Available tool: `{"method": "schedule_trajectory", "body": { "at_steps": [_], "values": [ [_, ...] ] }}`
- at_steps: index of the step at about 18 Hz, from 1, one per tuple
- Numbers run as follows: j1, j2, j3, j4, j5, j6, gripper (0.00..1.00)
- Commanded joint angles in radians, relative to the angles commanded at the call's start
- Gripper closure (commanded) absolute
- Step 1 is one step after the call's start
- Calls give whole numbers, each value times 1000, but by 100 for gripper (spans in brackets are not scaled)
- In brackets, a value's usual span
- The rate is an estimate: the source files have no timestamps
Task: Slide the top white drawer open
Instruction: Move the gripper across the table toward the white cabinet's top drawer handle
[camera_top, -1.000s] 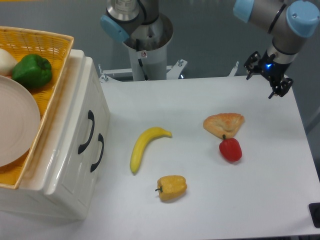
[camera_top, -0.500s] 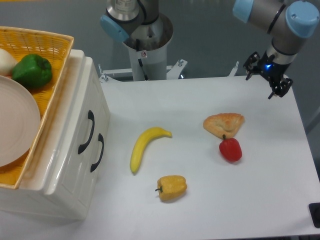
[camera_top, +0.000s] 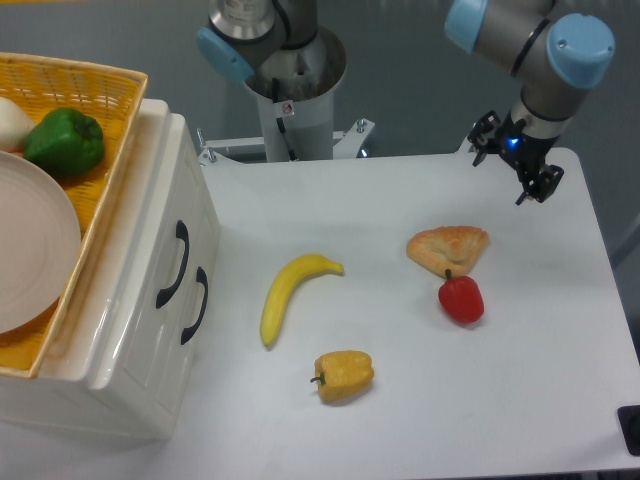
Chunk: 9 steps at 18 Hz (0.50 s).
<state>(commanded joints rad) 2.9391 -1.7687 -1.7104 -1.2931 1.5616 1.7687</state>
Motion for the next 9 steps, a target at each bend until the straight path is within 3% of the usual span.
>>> {"method": "schedule_trajectory", "body": {
  "at_steps": [5,9],
  "values": [
    [-34,23,-9,-6,0,-150,0],
    [-63,54,-40,-23,3,-161,0]
  ]
}}
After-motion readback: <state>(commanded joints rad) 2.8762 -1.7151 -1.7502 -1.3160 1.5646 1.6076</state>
